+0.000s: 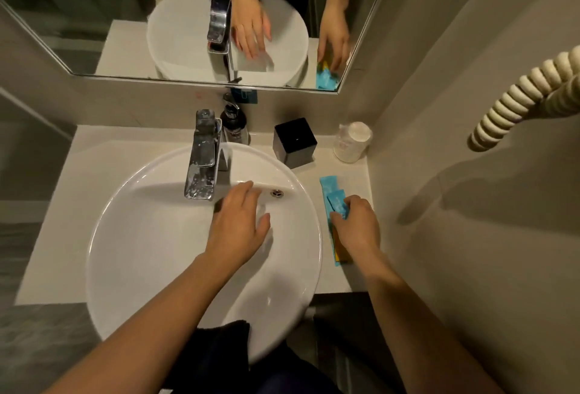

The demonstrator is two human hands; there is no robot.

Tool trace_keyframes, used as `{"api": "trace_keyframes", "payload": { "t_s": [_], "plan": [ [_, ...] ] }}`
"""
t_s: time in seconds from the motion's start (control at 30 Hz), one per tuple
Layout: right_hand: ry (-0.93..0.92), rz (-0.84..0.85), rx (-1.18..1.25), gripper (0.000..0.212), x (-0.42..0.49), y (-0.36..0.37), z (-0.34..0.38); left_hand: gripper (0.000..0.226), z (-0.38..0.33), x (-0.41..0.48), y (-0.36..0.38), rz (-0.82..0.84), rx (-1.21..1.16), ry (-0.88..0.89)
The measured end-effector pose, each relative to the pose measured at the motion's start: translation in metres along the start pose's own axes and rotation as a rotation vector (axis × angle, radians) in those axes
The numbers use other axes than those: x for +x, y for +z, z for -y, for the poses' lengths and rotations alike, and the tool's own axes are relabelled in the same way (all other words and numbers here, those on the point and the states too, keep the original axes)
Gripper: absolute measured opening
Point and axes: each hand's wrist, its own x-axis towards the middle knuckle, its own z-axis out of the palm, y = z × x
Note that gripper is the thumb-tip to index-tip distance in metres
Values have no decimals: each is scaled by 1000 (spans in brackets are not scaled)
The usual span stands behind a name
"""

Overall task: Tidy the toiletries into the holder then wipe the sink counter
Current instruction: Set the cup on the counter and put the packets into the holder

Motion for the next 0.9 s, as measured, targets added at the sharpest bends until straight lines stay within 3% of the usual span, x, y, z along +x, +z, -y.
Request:
{"api": "trace_keyframes", "payload": {
  "t_s": [0.2,0.37,0.63,0.9],
  "plan": [
    [-27,40,87,45,-14,17,17,64,23,7,-7,43,1,-27],
    [-46,60,6,37,-1,18,24,68,18,47,12,121,-30,27],
    [-116,48,-164,42,51,17,32,80,11,72,39,91,147,-110],
    [-8,100,-229,44,82,20,38,81,15,73,49,72,212,-105]
  ]
}}
